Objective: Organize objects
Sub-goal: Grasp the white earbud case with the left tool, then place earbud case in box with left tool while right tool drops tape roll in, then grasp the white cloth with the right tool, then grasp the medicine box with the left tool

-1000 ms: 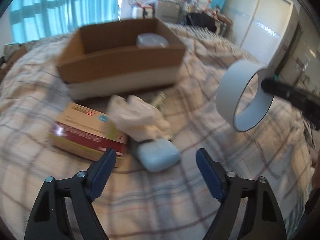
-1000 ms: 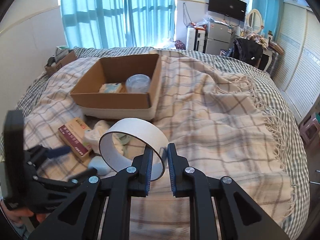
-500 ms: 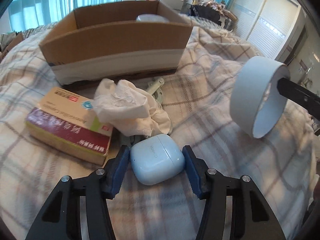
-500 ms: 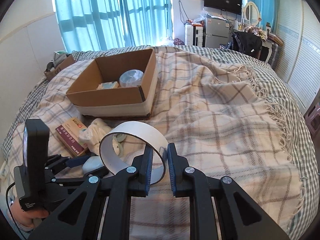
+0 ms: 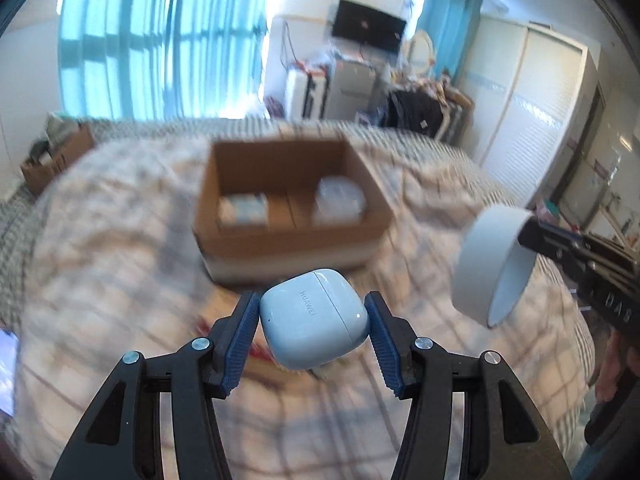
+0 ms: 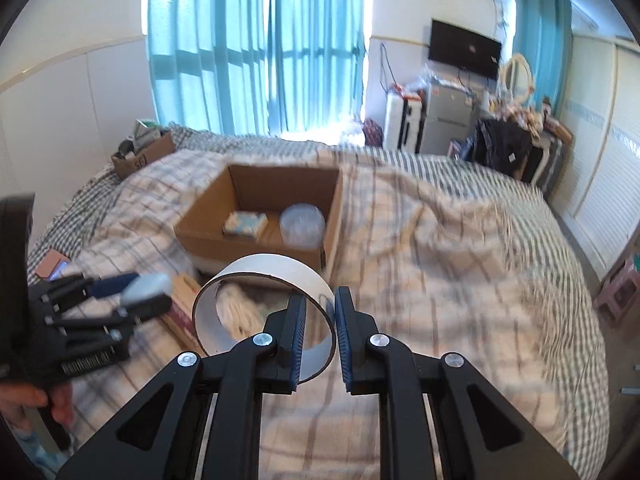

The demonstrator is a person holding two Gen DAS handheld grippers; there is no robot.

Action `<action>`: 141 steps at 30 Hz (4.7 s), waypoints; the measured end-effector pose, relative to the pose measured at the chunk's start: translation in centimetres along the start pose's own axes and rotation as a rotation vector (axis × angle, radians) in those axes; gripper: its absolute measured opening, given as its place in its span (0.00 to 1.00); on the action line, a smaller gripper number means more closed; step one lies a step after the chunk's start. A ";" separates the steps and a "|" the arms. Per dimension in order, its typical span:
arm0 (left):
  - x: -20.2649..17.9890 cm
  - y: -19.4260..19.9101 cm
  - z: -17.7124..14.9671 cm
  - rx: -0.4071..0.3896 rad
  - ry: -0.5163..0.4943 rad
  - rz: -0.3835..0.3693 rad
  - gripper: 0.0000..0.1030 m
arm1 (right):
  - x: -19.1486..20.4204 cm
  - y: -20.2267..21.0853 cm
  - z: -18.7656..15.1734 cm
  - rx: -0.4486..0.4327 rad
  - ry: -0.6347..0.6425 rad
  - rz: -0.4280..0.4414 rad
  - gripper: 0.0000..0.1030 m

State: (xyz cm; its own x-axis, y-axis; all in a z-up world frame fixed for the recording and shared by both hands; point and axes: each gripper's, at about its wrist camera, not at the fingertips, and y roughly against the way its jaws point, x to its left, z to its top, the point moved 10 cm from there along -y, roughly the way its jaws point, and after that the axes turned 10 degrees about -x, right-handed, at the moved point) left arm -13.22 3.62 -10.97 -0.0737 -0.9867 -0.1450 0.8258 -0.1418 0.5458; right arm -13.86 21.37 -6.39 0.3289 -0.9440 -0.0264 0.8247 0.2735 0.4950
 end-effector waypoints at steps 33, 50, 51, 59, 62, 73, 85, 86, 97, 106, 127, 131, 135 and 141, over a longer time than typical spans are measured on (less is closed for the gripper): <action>7.8 -18.1 6.7 0.044 -0.096 0.120 0.54 | 1.4 -25.7 7.2 0.101 0.038 0.115 0.14; 6.9 -7.7 9.0 -0.027 -0.136 0.190 0.97 | -1.3 -12.3 10.5 -0.035 0.020 0.025 0.74; 6.9 -6.9 9.0 -0.032 -0.140 0.192 0.97 | -1.3 -11.0 10.7 -0.044 0.030 0.018 0.75; 6.2 -1.6 6.9 -0.064 -0.149 0.178 1.00 | -0.2 -2.4 9.6 -0.134 0.024 -0.038 0.82; 5.3 -0.6 5.7 -0.058 -0.179 0.147 1.00 | 0.8 -0.9 8.2 -0.123 0.024 -0.039 0.83; 8.1 0.0 -1.4 -0.037 -0.188 0.251 1.00 | 4.8 -5.0 -1.2 0.050 -0.014 0.007 0.86; 12.2 -3.2 -6.3 0.118 0.009 0.250 1.00 | 9.9 -13.8 -10.6 0.295 0.009 0.136 0.80; 12.2 -3.3 -6.3 0.123 0.008 0.251 1.00 | 9.9 -14.2 -10.9 0.309 0.004 0.143 0.64; 8.6 -3.1 -6.6 0.146 -0.003 0.161 1.00 | 7.7 -9.4 -6.6 0.148 0.077 0.067 0.16; 5.5 -5.9 -8.2 0.212 -0.057 0.177 1.00 | 3.6 -7.5 -5.4 0.108 0.008 0.036 0.16; 5.8 -11.2 -10.0 0.330 -0.051 0.168 0.78 | 2.8 -8.3 -6.7 0.112 -0.075 0.121 0.16; 3.0 -6.4 -7.1 0.207 -0.054 0.050 0.59 | 2.9 -7.4 -6.1 0.094 -0.062 0.109 0.16; -2.5 -4.2 -6.1 0.152 -0.196 -0.070 0.59 | 2.7 -6.3 -5.1 0.068 -0.056 0.093 0.16; -1.0 -8.6 -8.8 0.207 -0.106 0.033 0.34 | 2.3 -5.2 -5.1 0.054 -0.037 0.078 0.16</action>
State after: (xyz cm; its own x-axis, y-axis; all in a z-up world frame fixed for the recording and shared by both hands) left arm -15.28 6.54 -22.80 -0.1163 -0.9923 -0.0429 0.6973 -0.1123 0.7079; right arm -15.05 18.72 -13.45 0.3728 -0.9268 0.0453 0.7714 0.3367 0.5400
